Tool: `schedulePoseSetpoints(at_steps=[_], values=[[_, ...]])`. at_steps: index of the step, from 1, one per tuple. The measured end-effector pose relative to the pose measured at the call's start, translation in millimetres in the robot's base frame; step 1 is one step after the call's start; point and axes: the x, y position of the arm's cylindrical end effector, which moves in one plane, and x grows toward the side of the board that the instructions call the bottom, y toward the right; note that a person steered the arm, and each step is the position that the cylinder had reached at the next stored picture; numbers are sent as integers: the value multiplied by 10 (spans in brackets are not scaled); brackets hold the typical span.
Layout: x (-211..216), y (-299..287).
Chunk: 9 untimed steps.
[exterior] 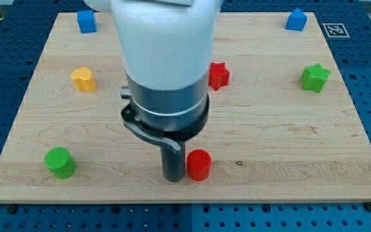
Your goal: Push red circle to the bottom right
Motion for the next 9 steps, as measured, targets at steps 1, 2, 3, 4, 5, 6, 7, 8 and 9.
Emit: schedulePoseSetpoints(at_steps=[1, 2, 3, 4, 5, 6, 7, 8, 9], values=[[-94, -8], [-377, -8], [-680, -8], [-730, -8], [-730, -8], [-781, -8], [-790, -8], [-790, -8], [-636, -29]])
